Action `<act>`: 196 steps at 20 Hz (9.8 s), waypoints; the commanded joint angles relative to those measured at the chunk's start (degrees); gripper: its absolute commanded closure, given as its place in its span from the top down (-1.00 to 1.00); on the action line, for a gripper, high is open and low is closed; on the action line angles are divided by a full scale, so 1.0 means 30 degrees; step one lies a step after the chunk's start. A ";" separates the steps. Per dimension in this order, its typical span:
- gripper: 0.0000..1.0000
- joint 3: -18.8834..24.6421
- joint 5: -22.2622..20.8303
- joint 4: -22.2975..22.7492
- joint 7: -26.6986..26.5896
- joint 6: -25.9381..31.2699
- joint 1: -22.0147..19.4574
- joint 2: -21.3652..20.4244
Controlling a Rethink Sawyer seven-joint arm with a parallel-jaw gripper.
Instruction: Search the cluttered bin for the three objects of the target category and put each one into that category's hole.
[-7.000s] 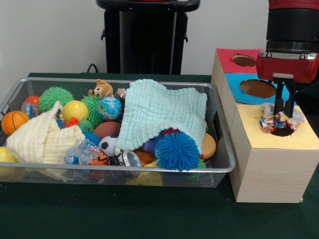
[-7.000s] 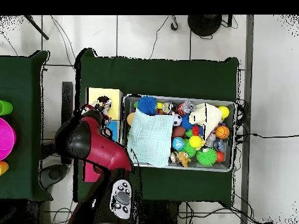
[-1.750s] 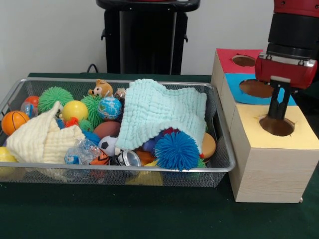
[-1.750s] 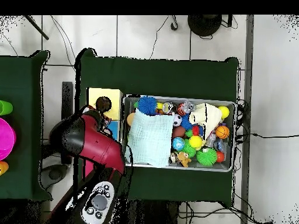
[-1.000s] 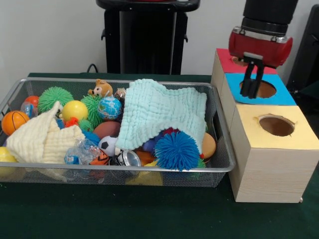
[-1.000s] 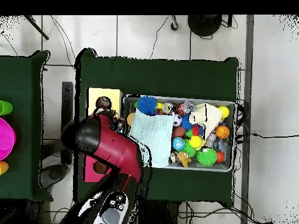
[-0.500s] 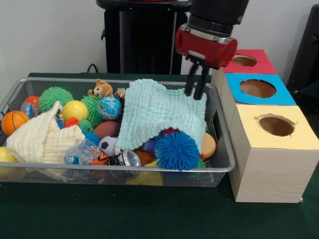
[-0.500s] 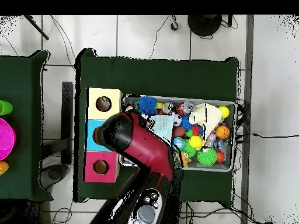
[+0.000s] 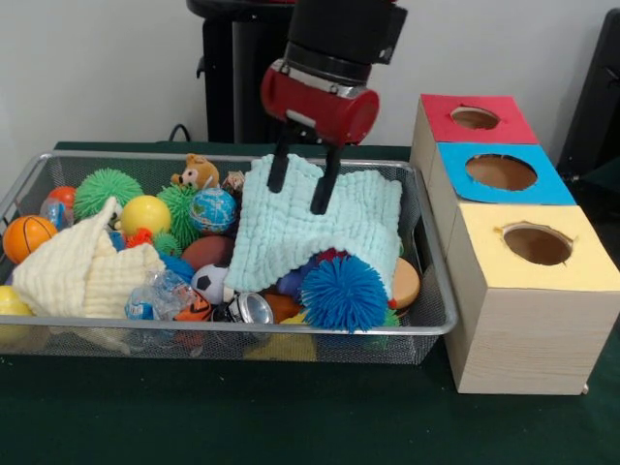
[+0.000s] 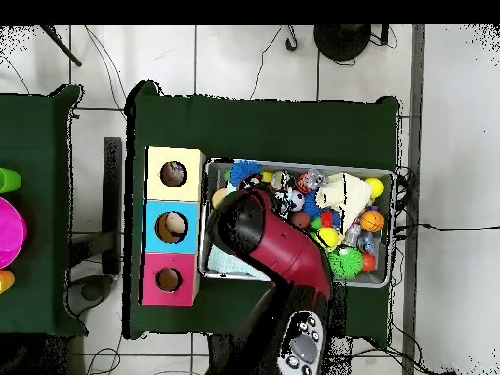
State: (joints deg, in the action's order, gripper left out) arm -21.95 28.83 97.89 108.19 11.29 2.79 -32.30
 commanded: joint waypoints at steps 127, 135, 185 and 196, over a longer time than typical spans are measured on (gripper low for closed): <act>-1.00 0.7233 -0.7706 0.7031 -0.0793 0.3455 -0.8693 -0.8033; -1.00 0.7202 -0.8676 0.6397 -0.1679 0.5749 -1.0523 -0.9377; -1.00 1.3682 -1.3279 0.3404 -0.3148 0.4221 -1.7422 -0.5031; 1.00 1.4401 -1.4262 0.3477 -0.1503 0.3048 -1.7630 -0.4521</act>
State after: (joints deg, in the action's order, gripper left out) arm 14.57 -10.34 111.20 108.19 22.68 -49.52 -47.80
